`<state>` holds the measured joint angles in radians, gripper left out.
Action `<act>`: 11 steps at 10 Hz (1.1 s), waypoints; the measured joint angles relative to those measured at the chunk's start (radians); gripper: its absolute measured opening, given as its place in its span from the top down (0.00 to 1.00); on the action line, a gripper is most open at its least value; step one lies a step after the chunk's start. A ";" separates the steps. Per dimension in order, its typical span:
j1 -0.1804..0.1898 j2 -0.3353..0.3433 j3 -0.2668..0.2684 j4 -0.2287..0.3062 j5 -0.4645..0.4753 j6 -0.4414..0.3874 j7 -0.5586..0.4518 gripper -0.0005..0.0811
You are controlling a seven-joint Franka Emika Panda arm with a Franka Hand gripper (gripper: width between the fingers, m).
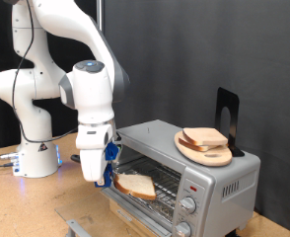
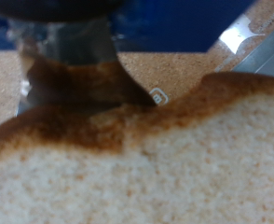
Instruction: Make a piece of toast with the oven
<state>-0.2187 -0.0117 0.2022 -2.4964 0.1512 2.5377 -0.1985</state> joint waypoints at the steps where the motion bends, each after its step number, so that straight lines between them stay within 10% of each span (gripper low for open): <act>1: 0.000 -0.013 0.003 -0.008 0.004 0.015 -0.019 0.52; 11: 0.035 -0.108 0.045 -0.052 0.119 0.015 -0.087 0.52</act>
<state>-0.1842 -0.1201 0.2468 -2.5482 0.2704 2.5525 -0.2856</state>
